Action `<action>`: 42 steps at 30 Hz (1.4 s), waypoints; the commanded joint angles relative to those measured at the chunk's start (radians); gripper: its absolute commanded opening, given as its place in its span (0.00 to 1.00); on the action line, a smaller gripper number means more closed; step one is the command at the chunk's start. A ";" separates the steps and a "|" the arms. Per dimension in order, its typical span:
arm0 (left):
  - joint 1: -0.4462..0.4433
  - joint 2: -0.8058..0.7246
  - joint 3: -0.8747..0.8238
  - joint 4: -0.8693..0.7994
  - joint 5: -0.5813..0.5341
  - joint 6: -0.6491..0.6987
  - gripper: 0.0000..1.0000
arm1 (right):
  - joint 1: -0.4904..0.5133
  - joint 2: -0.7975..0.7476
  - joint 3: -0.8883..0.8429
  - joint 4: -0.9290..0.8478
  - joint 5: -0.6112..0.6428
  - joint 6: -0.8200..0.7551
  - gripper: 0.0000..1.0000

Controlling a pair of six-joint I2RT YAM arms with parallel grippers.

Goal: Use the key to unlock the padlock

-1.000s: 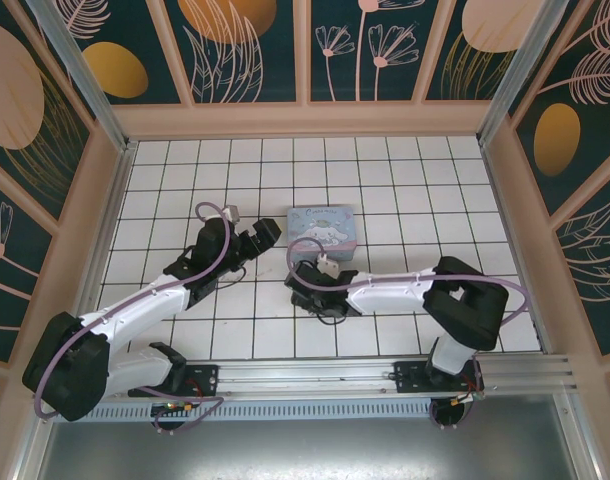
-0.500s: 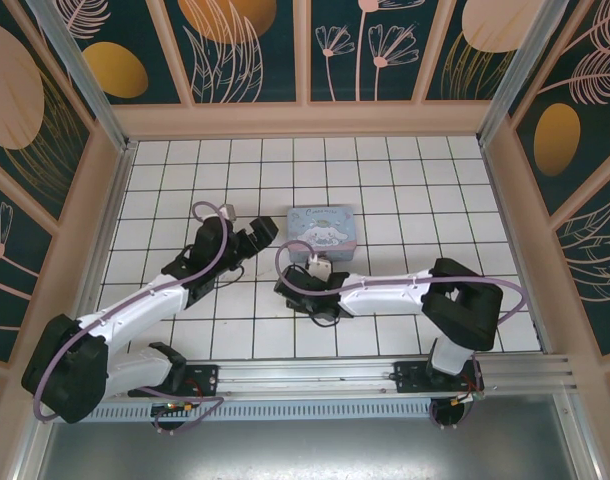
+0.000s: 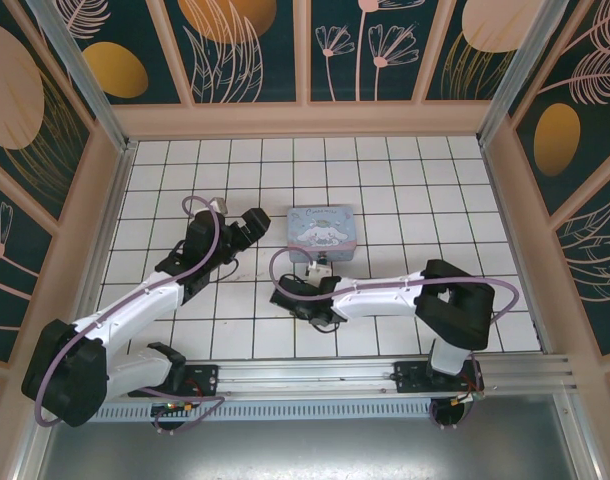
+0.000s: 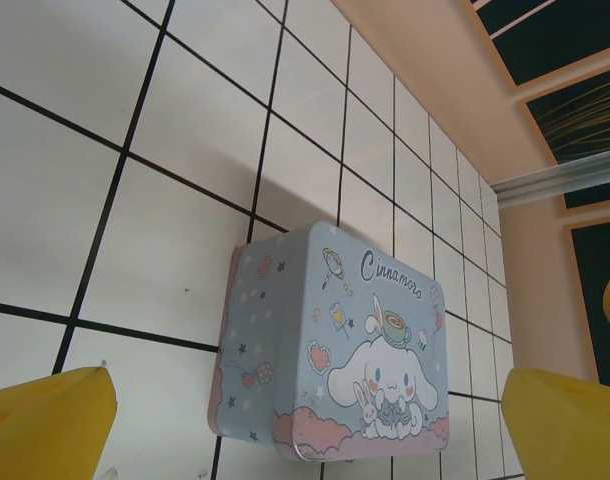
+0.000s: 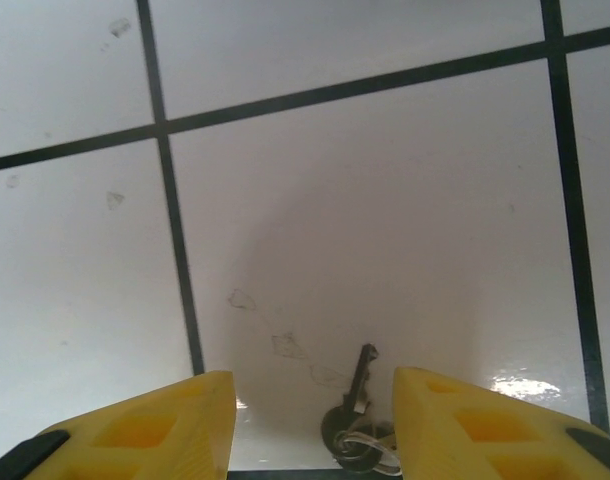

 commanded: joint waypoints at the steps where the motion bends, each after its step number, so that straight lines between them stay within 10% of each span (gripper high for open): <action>1: 0.004 -0.017 0.013 -0.011 0.003 0.014 0.99 | 0.009 0.028 0.023 -0.053 0.023 0.020 0.46; 14: 0.005 -0.016 0.006 0.001 0.005 0.005 0.99 | 0.032 0.117 0.088 -0.111 0.023 -0.016 0.39; 32: 0.005 -0.026 0.010 -0.044 -0.038 -0.021 0.99 | 0.037 0.092 -0.002 0.007 -0.050 0.007 0.00; 42: 0.005 -0.028 -0.038 -0.029 -0.038 -0.046 0.99 | 0.016 -0.076 -0.151 0.190 -0.026 0.008 0.00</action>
